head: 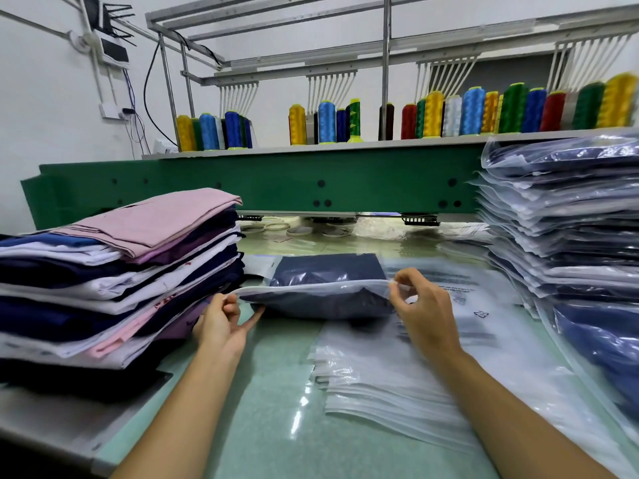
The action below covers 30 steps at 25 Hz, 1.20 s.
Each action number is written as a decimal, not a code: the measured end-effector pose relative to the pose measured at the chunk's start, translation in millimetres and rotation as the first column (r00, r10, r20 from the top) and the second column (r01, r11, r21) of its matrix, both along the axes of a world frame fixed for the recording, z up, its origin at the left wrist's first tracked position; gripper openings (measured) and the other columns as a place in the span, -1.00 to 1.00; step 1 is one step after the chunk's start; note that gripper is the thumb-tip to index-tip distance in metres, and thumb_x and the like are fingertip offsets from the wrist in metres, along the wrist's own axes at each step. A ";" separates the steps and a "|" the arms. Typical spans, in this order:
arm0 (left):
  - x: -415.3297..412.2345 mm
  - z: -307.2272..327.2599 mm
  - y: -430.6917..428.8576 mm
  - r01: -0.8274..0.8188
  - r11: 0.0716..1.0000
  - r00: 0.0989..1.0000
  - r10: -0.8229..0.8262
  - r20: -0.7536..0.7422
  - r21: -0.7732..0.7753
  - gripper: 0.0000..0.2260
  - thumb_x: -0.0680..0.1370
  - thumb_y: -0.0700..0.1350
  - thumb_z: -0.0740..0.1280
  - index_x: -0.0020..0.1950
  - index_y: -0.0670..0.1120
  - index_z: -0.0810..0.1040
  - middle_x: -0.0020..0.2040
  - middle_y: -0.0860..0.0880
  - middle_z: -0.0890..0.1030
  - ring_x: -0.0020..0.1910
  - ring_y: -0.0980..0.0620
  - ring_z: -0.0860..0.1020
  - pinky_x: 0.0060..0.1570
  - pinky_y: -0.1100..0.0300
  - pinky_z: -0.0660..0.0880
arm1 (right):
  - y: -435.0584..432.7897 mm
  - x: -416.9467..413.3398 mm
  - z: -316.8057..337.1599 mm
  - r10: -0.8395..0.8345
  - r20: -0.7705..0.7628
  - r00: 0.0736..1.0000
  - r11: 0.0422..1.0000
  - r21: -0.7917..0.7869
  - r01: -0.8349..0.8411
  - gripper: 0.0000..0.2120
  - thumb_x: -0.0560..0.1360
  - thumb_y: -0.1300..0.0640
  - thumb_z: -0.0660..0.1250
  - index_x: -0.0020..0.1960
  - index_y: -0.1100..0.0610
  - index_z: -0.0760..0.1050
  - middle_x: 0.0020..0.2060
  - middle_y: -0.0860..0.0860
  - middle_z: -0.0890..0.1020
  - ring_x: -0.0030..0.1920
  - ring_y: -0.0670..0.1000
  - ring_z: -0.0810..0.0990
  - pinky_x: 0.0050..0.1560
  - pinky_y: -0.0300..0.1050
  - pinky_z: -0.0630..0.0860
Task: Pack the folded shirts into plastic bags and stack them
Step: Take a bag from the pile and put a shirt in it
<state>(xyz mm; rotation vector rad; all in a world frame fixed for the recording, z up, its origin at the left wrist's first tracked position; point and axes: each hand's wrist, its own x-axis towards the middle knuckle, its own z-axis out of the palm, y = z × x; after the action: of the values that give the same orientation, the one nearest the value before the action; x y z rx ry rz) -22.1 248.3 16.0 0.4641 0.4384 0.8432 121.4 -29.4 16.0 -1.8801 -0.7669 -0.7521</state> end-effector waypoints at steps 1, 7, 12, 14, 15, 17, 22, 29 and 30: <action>0.4 -0.1 -0.7 0.007 1.000 1.000 -0.006 0.004 -0.017 -0.82 0.61 -0.27 0.21 -0.18 -0.08 0.39 -0.44 0.05 0.43 -0.49 0.16 0.30 0.22 -0.41 0.46 | 0.8 0.2 -0.3 0.020 -0.001 1.000 1.000 0.013 -0.020 -0.86 0.53 0.17 0.40 -0.13 0.01 0.46 -0.34 -0.11 0.59 -0.26 -0.13 0.61 -0.29 -0.15 0.48; 18.6 15.6 -45.7 0.140 0.983 0.988 -0.147 -0.046 -0.122 -0.36 0.44 0.35 0.37 0.31 -0.08 0.40 0.17 -0.13 0.49 0.15 -0.10 0.51 0.22 -0.47 0.40 | 9.0 -8.4 4.5 0.040 0.094 0.995 0.999 0.029 -0.043 -0.85 0.55 0.16 0.36 -0.10 0.02 0.40 -0.39 -0.07 0.51 -0.43 -0.02 0.49 -0.44 -0.09 0.43; 53.8 44.0 -92.0 0.172 0.985 0.918 -0.163 -0.361 -0.009 -0.40 0.44 -0.06 0.48 0.41 -0.09 0.31 0.26 -0.26 0.50 0.15 -0.34 0.55 -0.03 -0.47 0.52 | 16.0 -29.5 10.2 0.117 0.261 0.958 0.993 -0.056 -0.106 -0.90 0.52 0.05 0.26 -0.13 0.07 0.45 -0.35 -0.09 0.51 -0.28 -0.05 0.37 -0.21 -0.24 0.31; 66.3 46.8 -93.1 0.088 0.995 0.886 -0.058 -0.461 0.046 -0.46 0.49 -0.30 0.31 0.44 -0.13 0.24 0.30 -0.29 0.48 0.13 -0.35 0.55 -0.03 -0.40 0.57 | 17.1 -34.5 11.2 0.208 0.207 0.956 0.976 -0.106 -0.189 -0.87 0.51 0.00 0.23 -0.14 0.04 0.44 -0.33 -0.11 0.51 -0.23 -0.05 0.38 -0.15 -0.20 0.32; 70.1 46.9 -92.8 0.051 0.994 0.869 0.004 -0.495 0.097 -0.45 0.52 -0.34 0.25 0.48 -0.13 0.18 0.35 -0.28 0.45 0.17 -0.34 0.54 0.05 -0.34 0.57 | 17.5 -36.1 11.5 0.260 0.153 0.953 0.962 -0.122 -0.243 -0.86 0.51 -0.03 0.23 -0.14 0.02 0.44 -0.32 -0.13 0.50 -0.23 -0.06 0.41 -0.12 -0.17 0.34; 73.7 46.9 -91.6 0.013 0.970 0.836 0.123 -0.534 0.244 -0.41 0.56 -0.33 0.20 0.56 -0.12 0.10 0.43 -0.25 0.41 0.26 -0.29 0.51 0.23 -0.16 0.51 | 18.7 -38.4 11.4 0.357 0.053 0.933 0.931 -0.106 -0.350 -0.87 0.51 -0.07 0.22 -0.15 -0.04 0.43 -0.31 -0.16 0.53 -0.22 -0.09 0.49 -0.05 -0.08 0.40; 81.6 75.3 -78.3 -0.017 0.900 0.845 0.246 -0.474 0.436 -0.59 0.54 -0.37 0.18 0.38 -0.16 0.44 0.20 -0.18 0.61 -0.05 -0.13 0.56 -0.03 0.12 0.49 | 26.5 -29.8 21.1 0.269 -0.108 0.957 0.944 0.226 -0.240 -0.93 0.51 0.08 0.31 -0.15 -0.05 0.47 -0.22 -0.14 0.57 -0.11 -0.07 0.54 -0.09 -0.03 0.49; 95.7 135.6 -89.3 0.233 0.781 0.880 0.084 -0.467 0.580 -0.66 0.47 -0.42 0.14 0.17 -0.25 0.55 -0.24 -0.15 0.58 -0.34 -0.06 0.54 -0.40 0.18 0.50 | 13.9 10.8 53.9 -0.141 -0.433 0.890 0.967 0.133 0.218 -0.91 0.54 0.02 0.28 -0.14 -0.03 0.46 -0.27 -0.14 0.59 -0.21 0.01 0.55 -0.28 -0.07 0.42; 97.9 144.0 -90.4 0.254 0.759 0.887 0.065 -0.457 0.600 -0.66 0.46 -0.43 0.14 0.16 -0.27 0.56 -0.29 -0.15 0.56 -0.35 -0.08 0.54 -0.37 0.15 0.52 | 7.6 20.6 61.3 -0.158 -0.490 0.857 0.967 0.100 0.236 -0.92 0.53 0.02 0.28 -0.13 -0.01 0.48 -0.27 -0.12 0.60 -0.22 0.01 0.56 -0.29 -0.09 0.41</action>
<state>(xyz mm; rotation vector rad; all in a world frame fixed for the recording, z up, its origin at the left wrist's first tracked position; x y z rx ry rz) 75.8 157.9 160.0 1.3509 0.5398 0.7657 142.0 -21.8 77.4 -1.9067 -0.1939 -0.4203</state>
